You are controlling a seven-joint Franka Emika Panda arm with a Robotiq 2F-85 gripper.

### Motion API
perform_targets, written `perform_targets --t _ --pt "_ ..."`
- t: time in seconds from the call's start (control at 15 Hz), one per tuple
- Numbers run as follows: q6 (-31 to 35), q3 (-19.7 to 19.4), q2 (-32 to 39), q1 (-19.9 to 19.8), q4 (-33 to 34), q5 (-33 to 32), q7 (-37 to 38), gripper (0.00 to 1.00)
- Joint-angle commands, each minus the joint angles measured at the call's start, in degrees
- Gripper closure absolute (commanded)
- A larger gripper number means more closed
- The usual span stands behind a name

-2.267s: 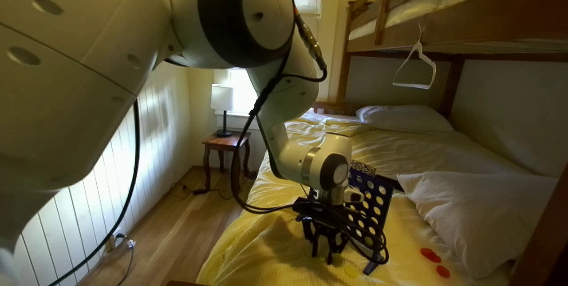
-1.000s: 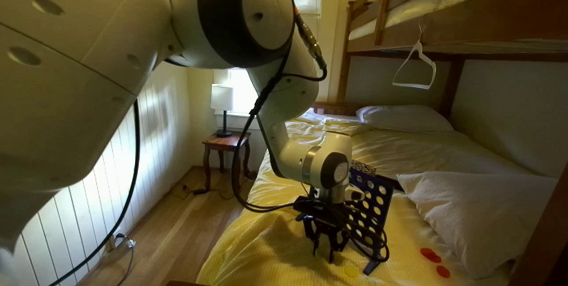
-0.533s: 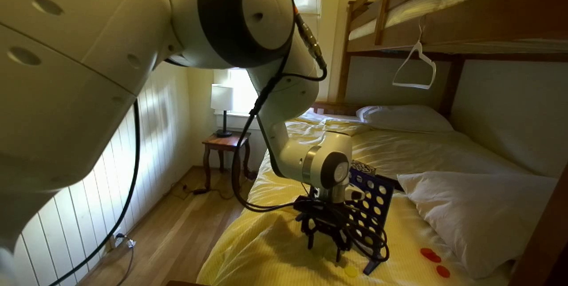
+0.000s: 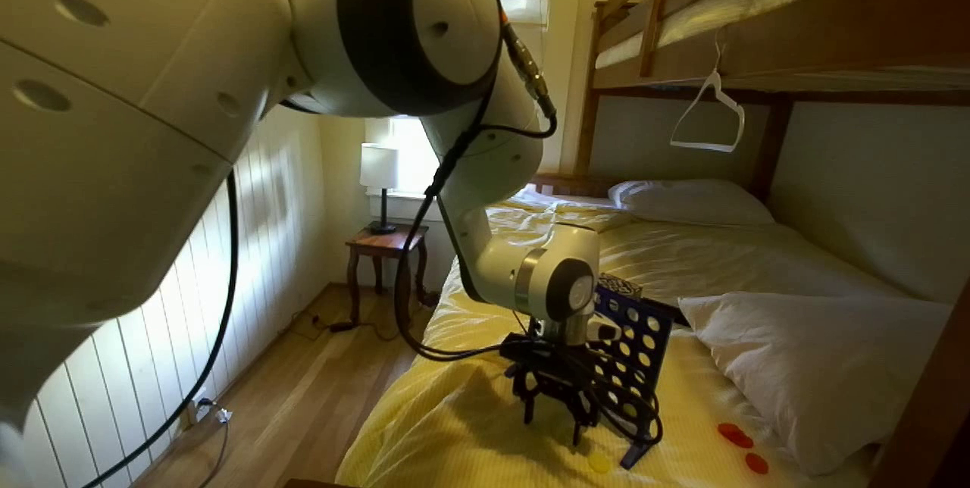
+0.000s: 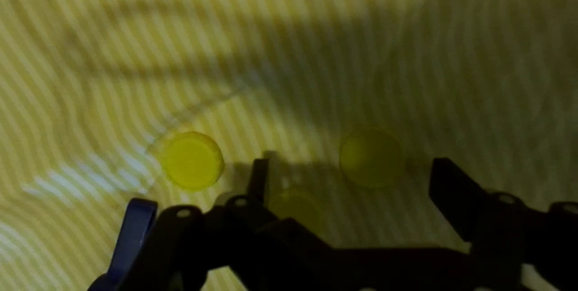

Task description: Put the yellow disc in the blue board

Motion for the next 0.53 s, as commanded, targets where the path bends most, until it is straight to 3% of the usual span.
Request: perform_targets --t 0.0,0.13,0.33,0.47 --pt "-0.59 -0.51 -0.06 1.30 0.68 -2.08 1.96 0.00" --pt "-0.75 -0.57 -0.13 1.73 0.70 -2.24 2.11 0.08" --pt "-1.17 -0.70 0.11 2.38 0.99 -2.59 2.46 0.43" --pt "-1.53 -0.86 0.13 2.94 1.11 -3.42 3.12 0.48"
